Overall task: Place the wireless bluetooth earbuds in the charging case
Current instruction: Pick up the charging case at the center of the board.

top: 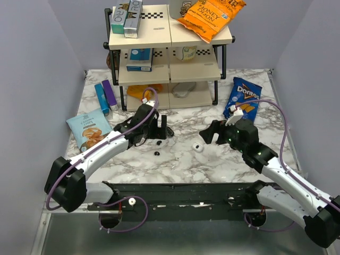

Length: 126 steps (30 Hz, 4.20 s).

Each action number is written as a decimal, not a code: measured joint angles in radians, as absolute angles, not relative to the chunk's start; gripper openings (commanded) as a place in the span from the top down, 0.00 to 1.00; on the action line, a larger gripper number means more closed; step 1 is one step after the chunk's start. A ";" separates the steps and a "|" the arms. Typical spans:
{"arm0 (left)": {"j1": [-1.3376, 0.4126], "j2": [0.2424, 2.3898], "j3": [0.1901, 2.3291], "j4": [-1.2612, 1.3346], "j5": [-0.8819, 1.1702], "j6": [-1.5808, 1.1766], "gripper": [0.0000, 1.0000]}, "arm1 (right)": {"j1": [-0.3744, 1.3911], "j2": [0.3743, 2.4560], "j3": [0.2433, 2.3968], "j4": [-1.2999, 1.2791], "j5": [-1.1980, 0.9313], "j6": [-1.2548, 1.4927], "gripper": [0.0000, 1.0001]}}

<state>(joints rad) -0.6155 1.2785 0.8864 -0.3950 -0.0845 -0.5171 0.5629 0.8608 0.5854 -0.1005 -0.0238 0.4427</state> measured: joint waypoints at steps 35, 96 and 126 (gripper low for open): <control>-0.597 1.410 0.978 -0.292 0.075 -0.206 0.05 | 0.563 0.813 0.616 -0.149 -0.151 0.418 0.00; -0.586 1.900 1.239 -0.382 0.147 0.176 0.44 | 0.563 0.789 0.646 -0.265 -0.214 0.418 0.01; -0.882 1.200 0.405 0.612 0.094 0.076 0.96 | 0.565 0.865 0.784 -0.291 -0.209 0.384 0.03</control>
